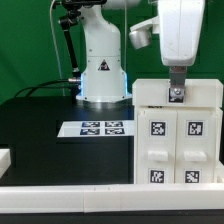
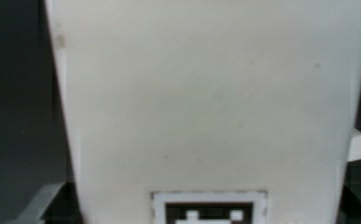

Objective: Assemble cabinet

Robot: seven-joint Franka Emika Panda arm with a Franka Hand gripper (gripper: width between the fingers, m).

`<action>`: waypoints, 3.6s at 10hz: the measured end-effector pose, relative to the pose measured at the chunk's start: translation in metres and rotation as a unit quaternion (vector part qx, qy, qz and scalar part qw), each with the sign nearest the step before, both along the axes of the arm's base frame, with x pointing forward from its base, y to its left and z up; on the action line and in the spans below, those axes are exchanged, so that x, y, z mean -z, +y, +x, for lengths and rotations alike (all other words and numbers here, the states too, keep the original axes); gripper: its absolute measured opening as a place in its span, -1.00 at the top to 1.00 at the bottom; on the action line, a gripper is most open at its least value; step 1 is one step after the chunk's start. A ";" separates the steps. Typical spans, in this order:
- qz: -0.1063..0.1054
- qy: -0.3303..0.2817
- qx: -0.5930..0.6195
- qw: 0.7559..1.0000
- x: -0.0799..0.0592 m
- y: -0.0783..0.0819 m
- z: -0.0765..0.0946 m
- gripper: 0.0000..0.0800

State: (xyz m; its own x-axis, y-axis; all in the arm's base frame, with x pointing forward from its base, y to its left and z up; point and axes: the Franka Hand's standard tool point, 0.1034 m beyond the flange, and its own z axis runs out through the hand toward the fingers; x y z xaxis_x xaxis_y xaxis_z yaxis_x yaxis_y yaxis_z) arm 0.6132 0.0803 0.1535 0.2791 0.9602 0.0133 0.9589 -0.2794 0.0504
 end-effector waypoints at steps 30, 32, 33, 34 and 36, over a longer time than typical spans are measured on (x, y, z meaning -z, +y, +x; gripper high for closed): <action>0.107 0.032 0.969 0.221 -0.002 0.014 -0.001 -0.40; 0.105 0.049 0.984 0.135 0.000 0.013 0.000 -0.40; 0.105 0.058 0.987 0.108 0.001 0.011 0.000 -0.40; 0.105 0.066 0.989 0.084 0.002 0.009 0.000 -0.40; 0.103 0.079 0.991 0.039 0.002 0.008 0.000 -0.40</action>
Offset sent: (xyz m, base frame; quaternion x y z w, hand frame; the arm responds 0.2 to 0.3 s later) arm -0.0142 -0.0043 -0.0085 0.0079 0.0206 0.1899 0.9815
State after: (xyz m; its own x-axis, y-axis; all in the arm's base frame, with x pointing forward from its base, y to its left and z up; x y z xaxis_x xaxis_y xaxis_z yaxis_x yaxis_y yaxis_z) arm 0.6130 0.0882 0.1511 -0.1848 -0.9645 -0.1885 -0.9717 0.2080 -0.1118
